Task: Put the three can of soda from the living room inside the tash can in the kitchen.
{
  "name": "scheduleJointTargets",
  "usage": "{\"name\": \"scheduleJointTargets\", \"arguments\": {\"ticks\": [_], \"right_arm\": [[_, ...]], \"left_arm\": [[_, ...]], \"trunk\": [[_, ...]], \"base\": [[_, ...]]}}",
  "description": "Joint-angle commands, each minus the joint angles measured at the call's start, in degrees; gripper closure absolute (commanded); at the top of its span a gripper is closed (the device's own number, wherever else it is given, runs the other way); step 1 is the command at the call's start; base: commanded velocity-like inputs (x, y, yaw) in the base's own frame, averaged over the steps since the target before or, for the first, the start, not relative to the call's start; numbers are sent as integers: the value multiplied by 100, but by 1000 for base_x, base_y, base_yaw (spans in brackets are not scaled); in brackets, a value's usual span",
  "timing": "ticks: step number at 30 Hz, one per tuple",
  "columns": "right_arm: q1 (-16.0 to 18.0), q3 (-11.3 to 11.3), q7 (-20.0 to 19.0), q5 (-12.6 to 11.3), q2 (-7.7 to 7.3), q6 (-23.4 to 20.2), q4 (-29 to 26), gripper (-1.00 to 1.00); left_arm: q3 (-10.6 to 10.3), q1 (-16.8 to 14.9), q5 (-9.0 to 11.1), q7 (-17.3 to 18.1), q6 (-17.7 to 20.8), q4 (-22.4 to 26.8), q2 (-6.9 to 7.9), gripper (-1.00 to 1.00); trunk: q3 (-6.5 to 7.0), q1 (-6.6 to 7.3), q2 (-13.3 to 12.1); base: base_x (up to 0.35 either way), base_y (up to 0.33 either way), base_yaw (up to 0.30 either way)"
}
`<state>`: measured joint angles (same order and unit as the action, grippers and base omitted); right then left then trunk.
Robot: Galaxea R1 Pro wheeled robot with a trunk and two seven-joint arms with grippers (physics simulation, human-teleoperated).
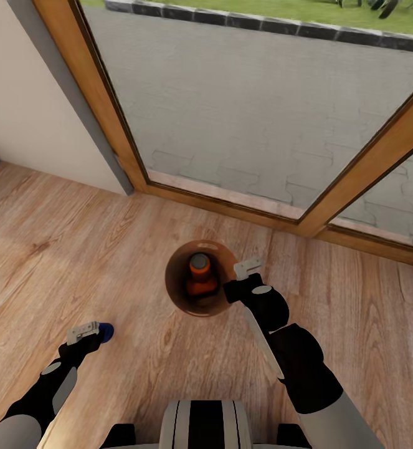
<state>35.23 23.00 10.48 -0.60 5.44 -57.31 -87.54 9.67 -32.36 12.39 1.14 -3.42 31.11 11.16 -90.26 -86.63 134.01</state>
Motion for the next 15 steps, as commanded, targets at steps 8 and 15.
{"name": "scheduleJointTargets", "arguments": {"ticks": [8,15], "right_arm": [[2,3,-1,-63,1,10,-3,100],[2,3,-1,-63,1,10,-3,100]], "left_arm": [[-5,1,0,0,0,-6,0,-100],[-8,2,0,0,0,-8,0,-100]], "trunk": [[-89,-109,201],[-89,-109,201]], "base": [[0,0,0],[0,0,0]]}}
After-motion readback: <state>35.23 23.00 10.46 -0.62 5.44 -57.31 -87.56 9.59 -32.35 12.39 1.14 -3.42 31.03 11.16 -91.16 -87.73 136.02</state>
